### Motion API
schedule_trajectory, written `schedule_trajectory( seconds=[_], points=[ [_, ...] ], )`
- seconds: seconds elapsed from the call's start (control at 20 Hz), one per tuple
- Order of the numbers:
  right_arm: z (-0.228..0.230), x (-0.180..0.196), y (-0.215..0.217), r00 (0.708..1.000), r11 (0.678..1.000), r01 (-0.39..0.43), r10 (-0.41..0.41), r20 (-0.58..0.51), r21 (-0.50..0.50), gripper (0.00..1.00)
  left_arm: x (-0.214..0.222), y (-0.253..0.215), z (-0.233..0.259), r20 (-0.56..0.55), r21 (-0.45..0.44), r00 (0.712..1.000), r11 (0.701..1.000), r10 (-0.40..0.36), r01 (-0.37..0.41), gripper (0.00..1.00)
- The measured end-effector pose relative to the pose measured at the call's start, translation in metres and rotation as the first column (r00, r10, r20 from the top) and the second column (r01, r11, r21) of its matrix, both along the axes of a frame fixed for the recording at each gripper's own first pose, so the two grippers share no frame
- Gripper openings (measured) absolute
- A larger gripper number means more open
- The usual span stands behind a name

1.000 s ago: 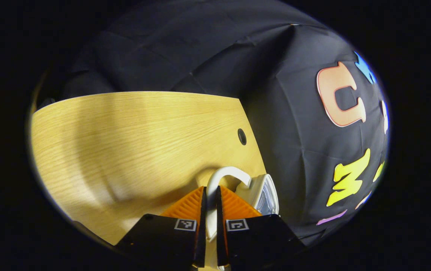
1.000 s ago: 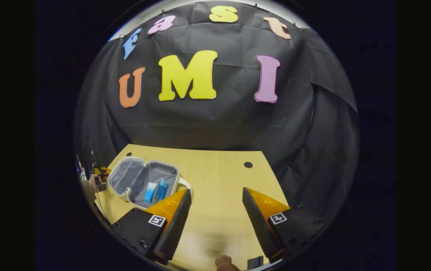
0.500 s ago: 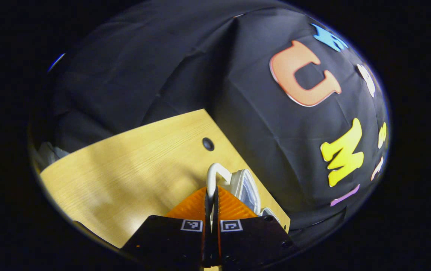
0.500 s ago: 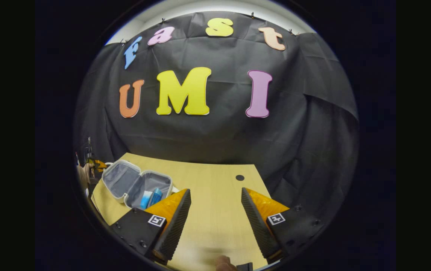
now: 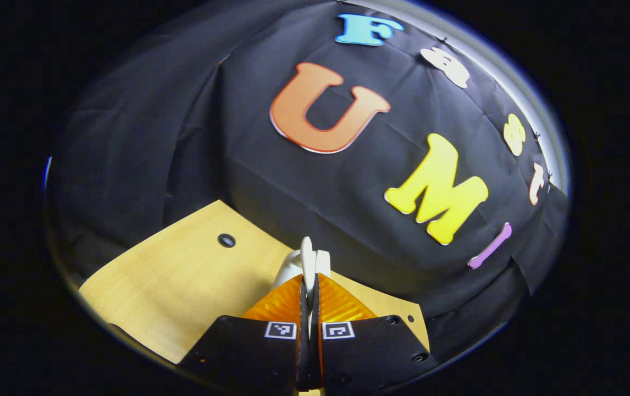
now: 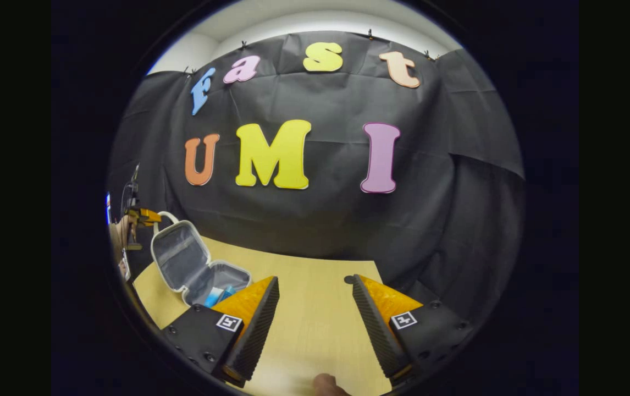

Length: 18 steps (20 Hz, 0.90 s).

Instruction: First open the suitcase, pack the skin care products into it, and then close the suitcase.

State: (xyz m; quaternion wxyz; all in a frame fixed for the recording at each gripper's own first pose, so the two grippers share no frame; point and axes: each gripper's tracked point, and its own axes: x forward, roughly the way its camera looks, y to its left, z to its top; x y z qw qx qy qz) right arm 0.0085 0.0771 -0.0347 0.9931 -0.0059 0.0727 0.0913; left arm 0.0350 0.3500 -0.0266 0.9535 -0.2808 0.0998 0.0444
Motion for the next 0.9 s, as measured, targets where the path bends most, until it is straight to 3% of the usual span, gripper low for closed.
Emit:
schedule_trajectory(
  seconds=[0.25,0.45,0.9],
  points=[
    [-0.004,0.0,-0.013,0.999,0.999,-0.035,0.035,-0.005,-0.001,0.8,0.006,-0.093,0.02,0.026,0.066,0.996,0.994,-0.09,0.088,0.03],
    [-0.007,0.004,-0.019,0.999,0.999,-0.041,0.041,-0.015,0.006,0.8,0.006,-0.155,0.012,0.031,0.044,0.987,0.987,-0.156,0.155,0.03],
    [-0.014,0.005,-0.021,0.999,0.999,-0.028,0.028,-0.03,-0.017,0.8,0.025,-0.271,-0.053,-0.038,0.096,0.952,0.947,-0.303,0.306,0.03]
  ],
)
